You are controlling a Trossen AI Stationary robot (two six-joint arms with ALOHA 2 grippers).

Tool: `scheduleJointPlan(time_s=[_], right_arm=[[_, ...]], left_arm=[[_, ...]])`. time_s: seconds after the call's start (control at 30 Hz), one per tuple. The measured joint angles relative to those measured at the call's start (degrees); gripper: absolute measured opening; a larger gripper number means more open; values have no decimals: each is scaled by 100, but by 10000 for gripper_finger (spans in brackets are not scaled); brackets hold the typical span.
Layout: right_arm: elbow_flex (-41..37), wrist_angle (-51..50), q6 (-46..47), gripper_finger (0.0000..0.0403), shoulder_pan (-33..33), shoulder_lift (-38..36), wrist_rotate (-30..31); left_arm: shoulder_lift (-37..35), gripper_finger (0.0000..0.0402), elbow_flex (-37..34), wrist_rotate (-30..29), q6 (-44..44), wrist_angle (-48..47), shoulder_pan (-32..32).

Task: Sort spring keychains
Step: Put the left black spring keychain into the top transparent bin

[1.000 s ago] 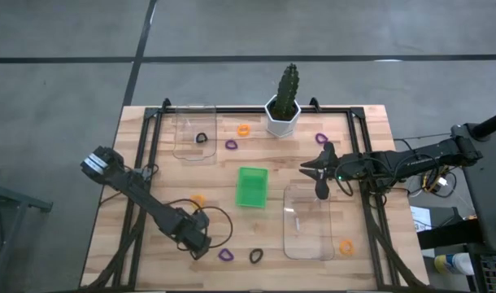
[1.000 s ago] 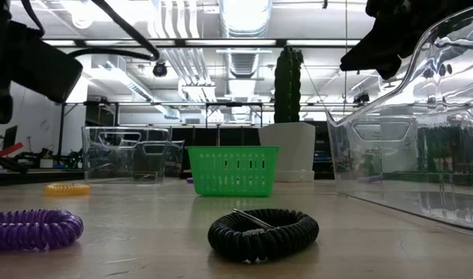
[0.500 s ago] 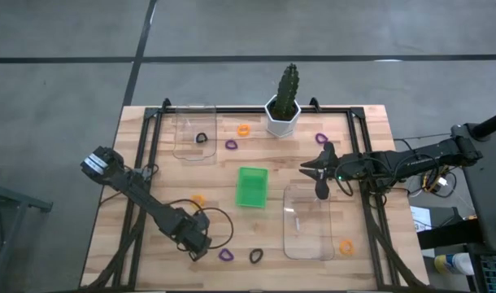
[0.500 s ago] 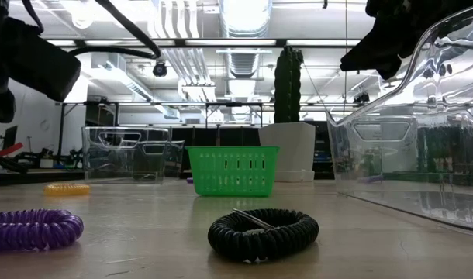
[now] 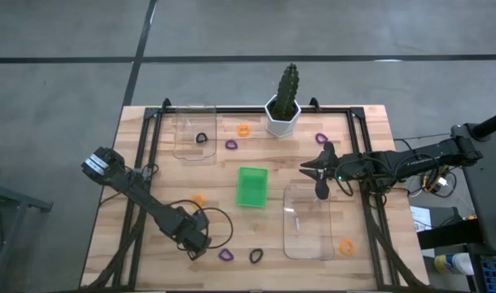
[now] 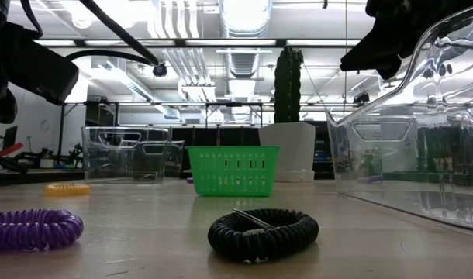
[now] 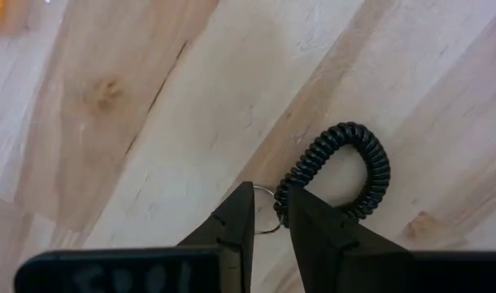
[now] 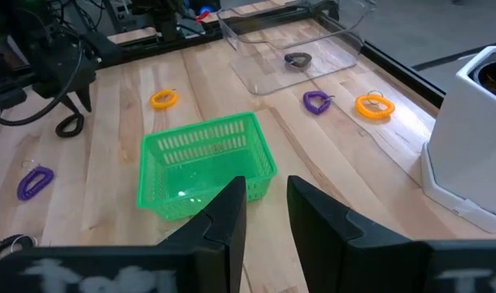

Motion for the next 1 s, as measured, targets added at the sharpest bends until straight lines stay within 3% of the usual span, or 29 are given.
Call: scheduleJointPlan(time_s=[0.47, 1.0], right_arm=[[0, -2, 0, 86, 0, 0, 3], [-9, 0, 0, 86, -2, 2, 14]], left_arm=[[43, 69, 177, 7, 56, -6, 4], [729, 69, 177, 226, 221, 25, 7]])
